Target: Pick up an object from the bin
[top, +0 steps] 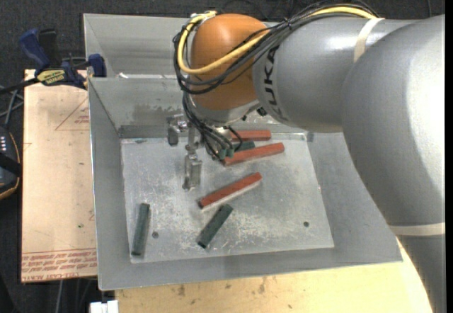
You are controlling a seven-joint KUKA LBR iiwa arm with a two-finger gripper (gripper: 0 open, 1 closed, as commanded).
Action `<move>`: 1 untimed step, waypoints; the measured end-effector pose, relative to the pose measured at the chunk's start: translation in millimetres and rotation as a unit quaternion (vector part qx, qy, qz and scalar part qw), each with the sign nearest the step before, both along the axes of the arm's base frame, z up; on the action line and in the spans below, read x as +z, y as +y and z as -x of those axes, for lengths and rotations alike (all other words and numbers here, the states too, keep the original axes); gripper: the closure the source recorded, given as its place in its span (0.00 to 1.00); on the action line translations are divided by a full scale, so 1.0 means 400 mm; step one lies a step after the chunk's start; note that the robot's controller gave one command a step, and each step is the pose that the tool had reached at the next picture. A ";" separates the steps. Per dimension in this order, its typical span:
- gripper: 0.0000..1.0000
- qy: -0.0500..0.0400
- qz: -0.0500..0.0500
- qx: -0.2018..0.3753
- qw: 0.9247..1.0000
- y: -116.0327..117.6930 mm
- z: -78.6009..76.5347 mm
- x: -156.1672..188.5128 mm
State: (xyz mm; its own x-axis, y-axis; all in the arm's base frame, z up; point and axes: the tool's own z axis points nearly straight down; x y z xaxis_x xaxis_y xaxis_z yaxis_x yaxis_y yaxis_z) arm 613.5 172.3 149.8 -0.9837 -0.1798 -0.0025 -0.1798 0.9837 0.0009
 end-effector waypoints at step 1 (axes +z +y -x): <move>0.00 0.002 -0.001 0.011 1.000 0.049 0.016 -0.028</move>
Offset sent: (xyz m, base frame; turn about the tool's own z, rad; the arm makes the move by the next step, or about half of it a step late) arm -0.0539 -0.0778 -0.0225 -0.2948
